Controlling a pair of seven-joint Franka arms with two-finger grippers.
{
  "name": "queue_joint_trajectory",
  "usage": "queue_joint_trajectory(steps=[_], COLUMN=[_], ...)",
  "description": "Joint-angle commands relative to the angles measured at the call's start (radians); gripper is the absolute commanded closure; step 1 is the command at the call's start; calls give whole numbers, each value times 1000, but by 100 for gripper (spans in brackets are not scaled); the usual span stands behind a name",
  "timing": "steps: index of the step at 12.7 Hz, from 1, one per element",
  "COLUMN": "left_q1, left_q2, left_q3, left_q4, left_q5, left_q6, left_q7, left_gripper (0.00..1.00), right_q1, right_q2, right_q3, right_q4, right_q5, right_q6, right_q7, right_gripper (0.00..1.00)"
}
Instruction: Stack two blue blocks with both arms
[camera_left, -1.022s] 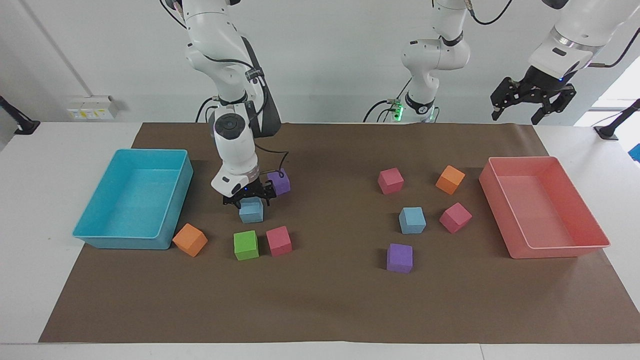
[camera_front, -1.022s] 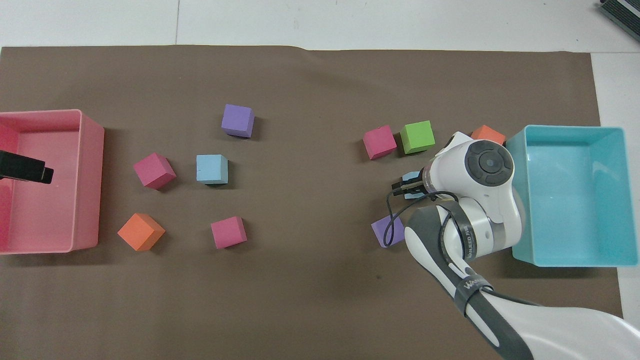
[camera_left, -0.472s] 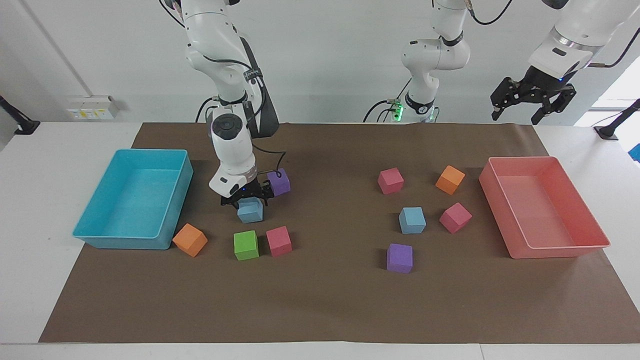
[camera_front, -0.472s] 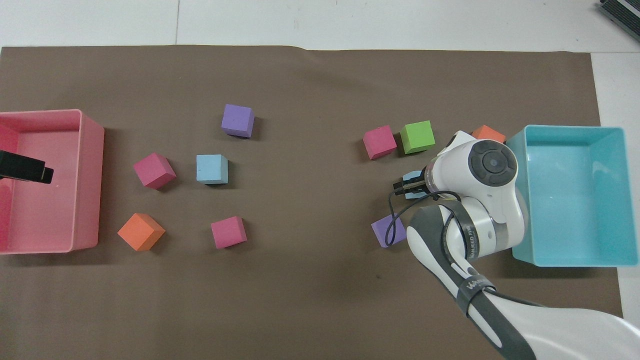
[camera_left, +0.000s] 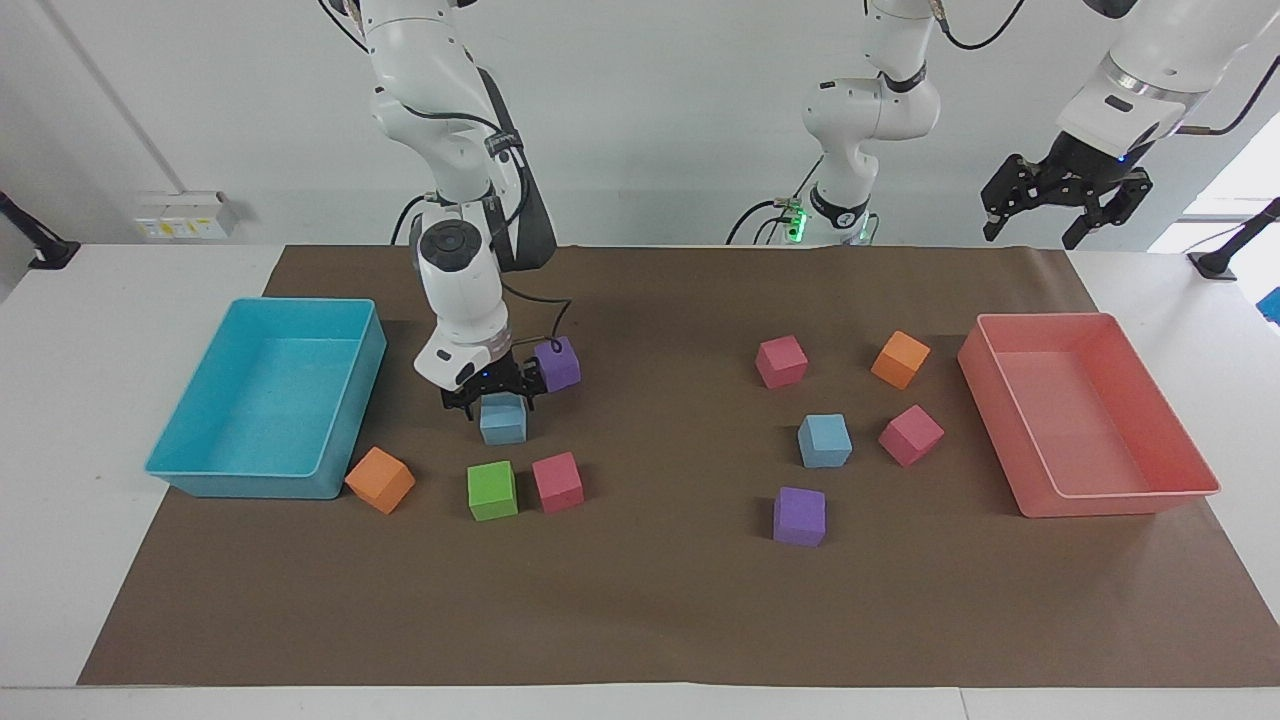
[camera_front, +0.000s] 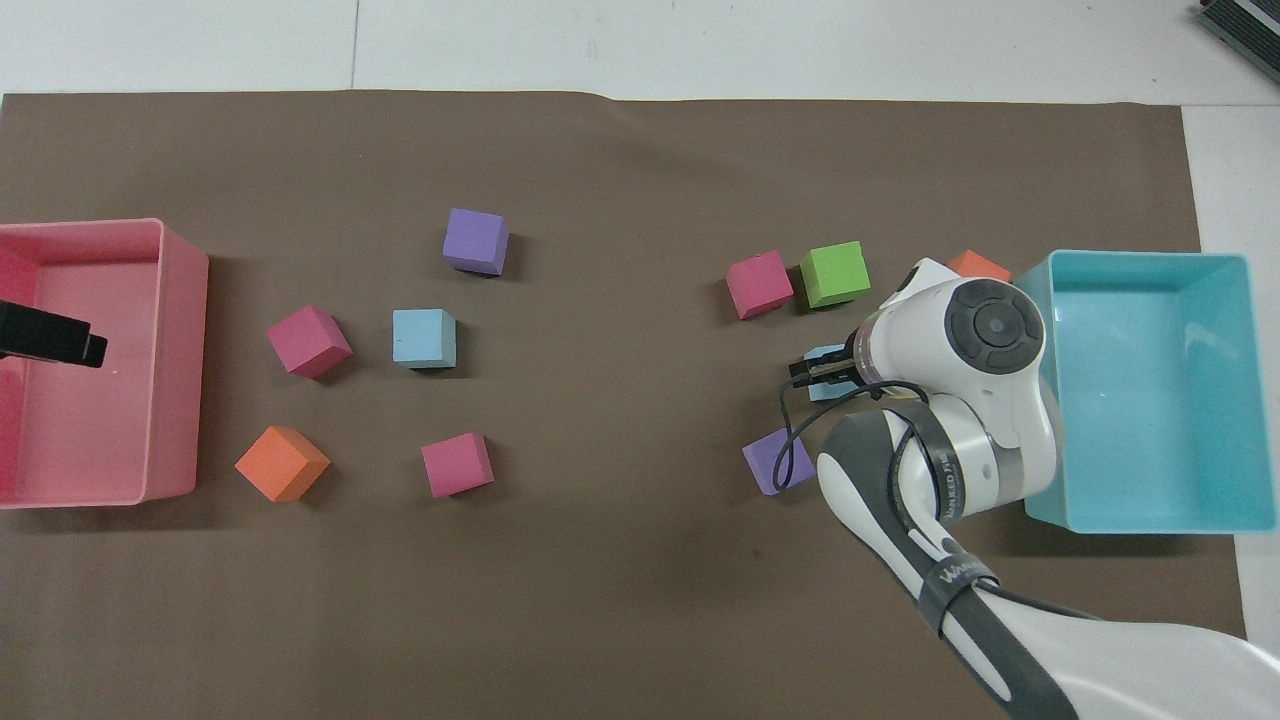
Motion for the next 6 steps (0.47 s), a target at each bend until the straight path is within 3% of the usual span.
queue_joint_trajectory(steps=[1,6], left_q1=[12,12], left_q2=[-11,-11], left_q3=[-5,-5], left_q4=[-1,-1], left_q5=[-3,-3], left_q6=[-16,-16], left_q7=[8,8], left_gripper=[0,0], right_q1=[-6,-10], right_q2=[2,12], right_q3=[7,7], right_q4=[-17,-64], right_q5=[22,24], right_q6=[10,56], right_q7=[0,39], right_gripper=[0,0])
